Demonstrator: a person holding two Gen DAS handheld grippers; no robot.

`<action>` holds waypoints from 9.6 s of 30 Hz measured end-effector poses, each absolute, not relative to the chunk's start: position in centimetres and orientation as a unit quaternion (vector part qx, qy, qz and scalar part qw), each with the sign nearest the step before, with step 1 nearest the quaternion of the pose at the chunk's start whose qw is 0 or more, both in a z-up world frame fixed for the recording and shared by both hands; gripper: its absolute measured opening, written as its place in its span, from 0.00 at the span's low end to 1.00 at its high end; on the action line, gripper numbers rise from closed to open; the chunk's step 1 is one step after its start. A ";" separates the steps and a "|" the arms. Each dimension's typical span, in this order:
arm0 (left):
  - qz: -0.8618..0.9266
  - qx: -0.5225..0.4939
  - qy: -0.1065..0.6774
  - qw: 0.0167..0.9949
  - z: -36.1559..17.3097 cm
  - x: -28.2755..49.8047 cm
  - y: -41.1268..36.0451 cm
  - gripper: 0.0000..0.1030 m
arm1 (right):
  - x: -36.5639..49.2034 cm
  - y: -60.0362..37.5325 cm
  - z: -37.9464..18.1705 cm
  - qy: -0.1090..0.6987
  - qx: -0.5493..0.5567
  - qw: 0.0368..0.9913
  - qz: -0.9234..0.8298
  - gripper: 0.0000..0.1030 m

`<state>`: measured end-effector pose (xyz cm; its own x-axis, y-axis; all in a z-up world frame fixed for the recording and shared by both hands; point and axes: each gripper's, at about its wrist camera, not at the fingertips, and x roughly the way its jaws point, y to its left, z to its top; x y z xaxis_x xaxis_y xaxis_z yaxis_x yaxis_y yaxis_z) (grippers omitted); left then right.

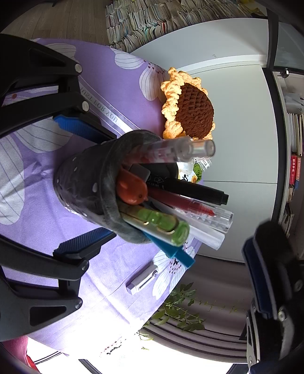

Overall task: Organize stationery
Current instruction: 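Move the right gripper to the white correction tape and grasp it, then lift the white correction tape and lower it into the grey cup, then open the right gripper and withdraw it from the grey cup, then lower the grey cup onto the tablecloth with the left gripper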

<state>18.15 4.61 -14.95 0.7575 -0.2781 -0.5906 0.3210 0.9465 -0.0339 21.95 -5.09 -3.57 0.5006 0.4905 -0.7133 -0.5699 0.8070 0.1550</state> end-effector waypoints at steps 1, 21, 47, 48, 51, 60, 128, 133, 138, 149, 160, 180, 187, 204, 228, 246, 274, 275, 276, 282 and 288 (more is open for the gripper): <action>-0.160 0.035 0.309 0.937 -14.9 18.1 4.6 0.70 | 21.9 -6.0 -3.3 0.390 -0.049 0.871 0.295 0.17; -0.159 0.037 0.307 0.938 -14.8 18.1 4.6 0.70 | 29.6 -22.0 -15.7 0.561 0.072 0.823 0.051 0.34; -0.159 0.037 0.307 0.938 -14.8 18.0 4.6 0.70 | 29.0 -18.0 -14.6 0.526 0.022 0.848 0.062 0.26; -0.159 0.037 0.307 0.938 -14.8 18.0 4.6 0.71 | 28.4 -17.9 -13.9 0.515 0.022 0.854 0.070 0.26; -0.159 0.037 0.307 0.938 -14.8 18.0 4.6 0.70 | 26.2 -17.6 -12.0 0.484 0.019 0.870 0.095 0.26; -0.159 0.037 0.307 0.938 -14.8 18.0 4.6 0.71 | 23.0 -16.1 -9.7 0.443 0.005 0.886 0.137 0.26; -0.160 0.033 0.310 0.937 -14.9 18.2 4.7 0.68 | 21.4 -4.5 -2.1 0.348 -0.041 0.882 0.315 0.26; -0.160 0.033 0.310 0.937 -14.9 18.2 4.7 0.68 | 21.5 -4.5 -2.1 0.348 -0.039 0.882 0.316 0.26; -0.160 0.033 0.310 0.937 -14.9 18.2 4.7 0.68 | 21.4 -4.5 -2.2 0.349 -0.042 0.882 0.314 0.26; -0.159 0.034 0.309 0.937 -14.9 18.3 4.8 0.69 | 21.3 -4.5 -2.3 0.350 -0.042 0.882 0.314 0.26; -0.159 0.034 0.309 0.937 -14.9 18.3 4.8 0.69 | 21.3 -4.5 -2.2 0.349 -0.042 0.882 0.314 0.26; -0.159 0.034 0.309 0.937 -14.9 18.2 4.8 0.69 | 21.8 -3.2 -3.7 0.359 -0.063 0.880 0.305 0.26; -0.159 0.034 0.309 0.937 -14.9 18.2 4.8 0.69 | 22.4 -3.2 -4.4 0.371 -0.058 0.875 0.305 0.26; -0.160 0.034 0.309 0.937 -14.9 18.3 4.9 0.69 | 21.5 -5.2 -3.6 0.365 -0.035 0.880 0.303 0.26; -0.153 0.043 0.304 0.939 -14.7 18.2 4.7 0.69 | 20.6 -17.7 -11.6 0.442 0.064 0.878 0.172 0.26; -0.114 0.059 0.301 0.945 -14.7 17.9 3.9 0.76 | 19.2 -17.0 -12.2 0.429 0.020 0.888 0.165 0.26; -0.086 0.072 0.282 0.953 -12.0 18.6 0.6 0.66 | 18.4 -22.4 -13.7 0.422 0.080 0.886 0.175 0.26; -0.088 0.074 0.280 0.953 -11.8 18.7 0.3 0.66 | 18.3 -22.6 -13.8 0.421 0.082 0.886 0.176 0.26; -0.090 0.075 0.279 0.953 -11.7 18.8 0.0 0.66 | 18.3 -22.8 -13.8 0.420 0.084 0.886 0.175 0.26; -0.101 0.088 0.277 0.951 -11.3 20.2 -2.5 0.66 | 17.8 -24.3 -13.9 0.411 0.097 0.890 0.170 0.26; -0.112 0.097 0.283 0.947 -11.7 21.9 -5.1 0.66 | 17.2 -26.1 -13.8 0.403 0.113 0.894 0.159 0.26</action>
<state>21.85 -5.14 -11.69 0.8142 -0.1572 -0.5588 0.2671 0.9562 0.1202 17.24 -26.10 -13.85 0.6252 0.3758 -0.6840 -0.1939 0.9237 0.3303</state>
